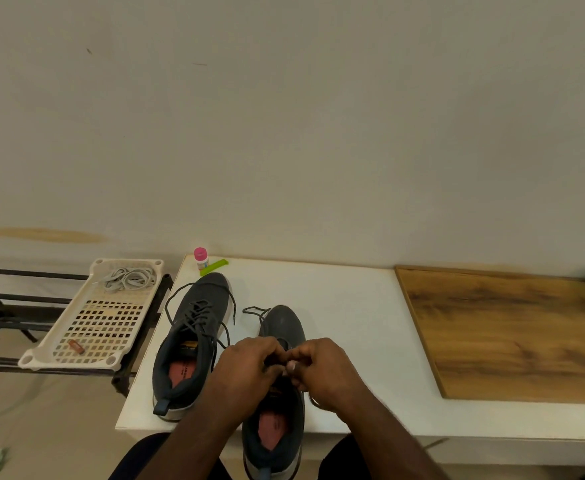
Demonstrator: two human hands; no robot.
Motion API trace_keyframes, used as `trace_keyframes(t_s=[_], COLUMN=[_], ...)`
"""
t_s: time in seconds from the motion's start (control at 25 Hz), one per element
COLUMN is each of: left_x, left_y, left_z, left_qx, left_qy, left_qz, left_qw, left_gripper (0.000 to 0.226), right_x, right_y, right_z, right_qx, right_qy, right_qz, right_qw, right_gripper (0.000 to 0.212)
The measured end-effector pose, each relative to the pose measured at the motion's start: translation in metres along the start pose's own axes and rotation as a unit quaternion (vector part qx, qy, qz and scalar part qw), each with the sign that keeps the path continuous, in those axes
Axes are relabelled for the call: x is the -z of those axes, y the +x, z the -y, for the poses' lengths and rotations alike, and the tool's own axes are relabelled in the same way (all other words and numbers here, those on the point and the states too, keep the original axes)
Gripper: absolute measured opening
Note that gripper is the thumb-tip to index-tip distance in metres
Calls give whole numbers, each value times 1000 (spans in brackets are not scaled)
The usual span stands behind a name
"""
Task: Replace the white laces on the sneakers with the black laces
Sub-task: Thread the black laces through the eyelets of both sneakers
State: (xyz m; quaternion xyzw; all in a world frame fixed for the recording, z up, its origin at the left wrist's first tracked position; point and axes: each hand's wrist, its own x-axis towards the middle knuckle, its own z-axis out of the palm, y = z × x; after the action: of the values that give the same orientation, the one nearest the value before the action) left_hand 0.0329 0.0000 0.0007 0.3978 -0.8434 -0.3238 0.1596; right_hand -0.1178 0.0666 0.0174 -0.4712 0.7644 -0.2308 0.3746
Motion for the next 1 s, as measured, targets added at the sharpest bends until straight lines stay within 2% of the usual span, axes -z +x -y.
trace_keyframes(t_s=[0.08, 0.12, 0.16, 0.24, 0.32, 0.36, 0.44, 0.48, 0.52, 0.56, 0.6, 0.64, 0.68, 0.72, 0.76, 0.8, 0.84, 0.88, 0.92, 1.0], left_x=[2, 2, 2, 0, -2, -4, -7, -10, -12, -15, -16, -16, -14, -11, -10, -10, -11, -14, -17, -25], left_y=[-1, -1, -2, -5, -3, -1, 1, 1, 0, -3, -3, -3, -2, 0, 1, 2, 2, 1, 1, 1], left_z=[0, 1, 1, -1, -5, -8, -12, -11, -10, -8, -6, -5, -5, -5, -6, -6, -6, -5, -4, -3], left_qx=[-3, -3, -3, 0, 4, 9, 17, 13, 8, 1, -6, -15, -24, -30, -30, -24, -13, -2, 7, 5], left_qy=[-39, -60, -80, -120, -178, -207, -221, -199, -167, -139, -120, -111, -108, -115, -134, -164, -197, -227, -243, -223], left_qz=[12, 14, 15, 21, 23, 17, 0, -1, 5, 11, 12, 0, -21, -43, -63, -71, -68, -58, -48, -33], left_qw=[999, 998, 997, 993, 984, 978, 975, 980, 986, 990, 993, 994, 994, 992, 989, 984, 978, 972, 969, 974], left_gripper=[12, 15, 18, 21, 23, 24, 24, 24, 24, 22, 20, 18, 17, 16, 17, 19, 21, 21, 20, 20], right_x=[5, 8, 14, 26, 33, 32, 27, 24, 22, 21, 20, 20, 19, 21, 23, 26, 29, 30, 32, 34], right_y=[-1, -4, -8, -18, -26, -29, -27, -24, -18, -11, -6, -5, -5, -8, -14, -22, -31, -36, -38, -33], right_z=[5, 8, 10, 14, 20, 24, 30, 30, 26, 18, 9, 2, -2, -3, -2, 2, 7, 12, 17, 26], right_qx=[0, -13, -38, -91, -98, -81, -46, -23, 1, 23, 45, 60, 42, 17, -10, -42, -64, -72, -62, -41], right_qy=[-77, -73, -27, 148, 349, 455, 653, 684, 646, 509, 276, 48, -80, -89, 2, 136, 277, 392, 495, 655], right_qz=[43, 64, 86, 136, 157, 140, 44, -17, -87, -156, -206, -196, -138, -71, -11, 66, 136, 171, 172, 87], right_qw=[996, 995, 995, 975, 919, 875, 755, 729, 758, 846, 938, 978, 986, 993, 1000, 988, 949, 901, 849, 749], right_gripper=[18, 19, 21, 25, 25, 24, 22, 21, 20, 19, 19, 20, 21, 23, 24, 26, 27, 27, 26, 26])
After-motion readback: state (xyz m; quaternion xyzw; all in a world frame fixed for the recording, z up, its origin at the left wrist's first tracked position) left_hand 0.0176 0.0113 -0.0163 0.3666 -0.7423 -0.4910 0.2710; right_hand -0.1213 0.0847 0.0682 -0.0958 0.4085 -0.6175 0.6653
